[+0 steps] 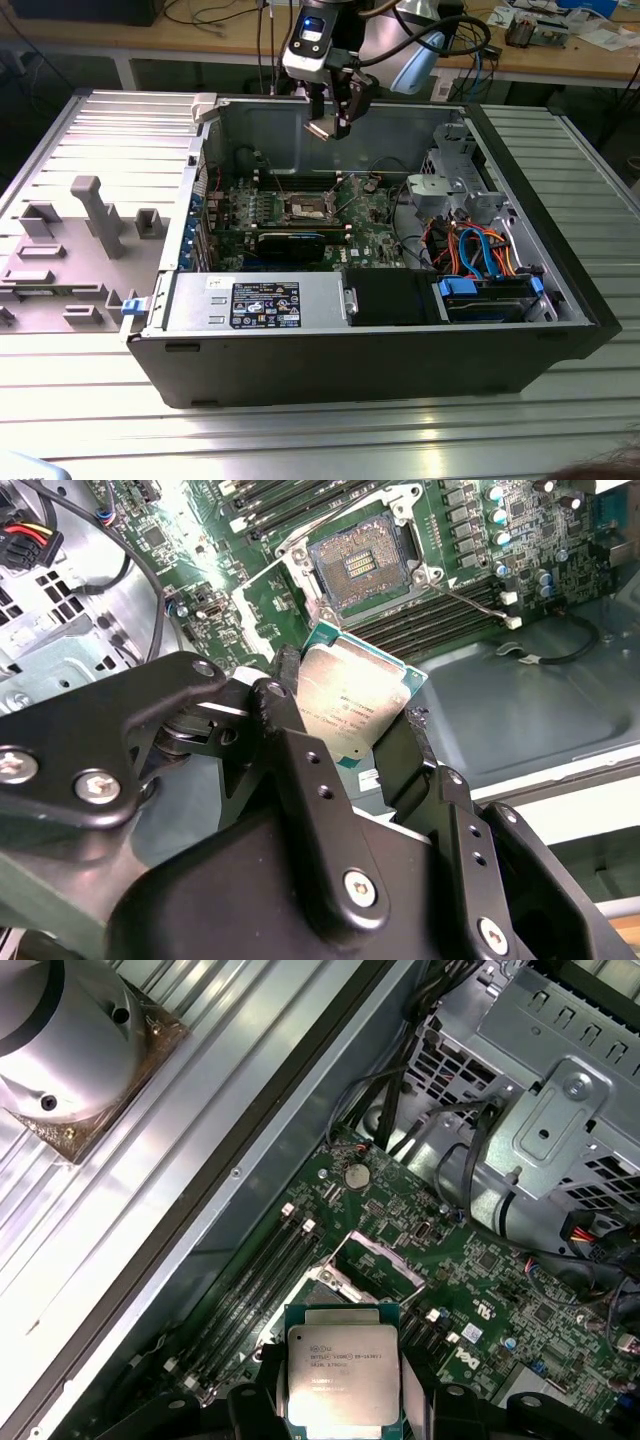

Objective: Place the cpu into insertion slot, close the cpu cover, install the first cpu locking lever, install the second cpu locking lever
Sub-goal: 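Place the cpu into insertion slot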

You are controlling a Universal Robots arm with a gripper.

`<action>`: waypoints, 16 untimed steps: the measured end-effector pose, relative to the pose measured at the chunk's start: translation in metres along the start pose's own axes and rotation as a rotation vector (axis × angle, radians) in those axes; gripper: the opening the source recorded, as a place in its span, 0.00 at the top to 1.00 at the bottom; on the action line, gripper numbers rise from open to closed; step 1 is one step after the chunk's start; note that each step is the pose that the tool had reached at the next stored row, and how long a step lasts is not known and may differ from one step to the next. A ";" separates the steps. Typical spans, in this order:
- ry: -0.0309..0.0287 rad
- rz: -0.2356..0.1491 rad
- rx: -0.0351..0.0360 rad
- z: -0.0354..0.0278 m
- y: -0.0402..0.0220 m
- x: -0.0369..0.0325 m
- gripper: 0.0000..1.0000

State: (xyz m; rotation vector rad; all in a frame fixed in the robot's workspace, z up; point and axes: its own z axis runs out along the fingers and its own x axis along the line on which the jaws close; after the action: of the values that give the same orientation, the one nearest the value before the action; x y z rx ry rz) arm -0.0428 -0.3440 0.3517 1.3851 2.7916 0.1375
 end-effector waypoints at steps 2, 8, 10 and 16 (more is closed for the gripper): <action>-0.0005 0.005 -0.0001 0.0000 0.0000 0.0000 0.46; -0.0011 0.012 -0.0002 0.0000 0.0000 0.0000 0.46; -0.0012 0.014 -0.0002 0.0000 0.0000 0.0000 0.46; -0.0020 0.021 -0.0003 0.0000 0.0000 0.0000 0.46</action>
State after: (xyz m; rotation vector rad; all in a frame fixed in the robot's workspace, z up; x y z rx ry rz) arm -0.0428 -0.3440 0.3516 1.4144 2.7758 0.1369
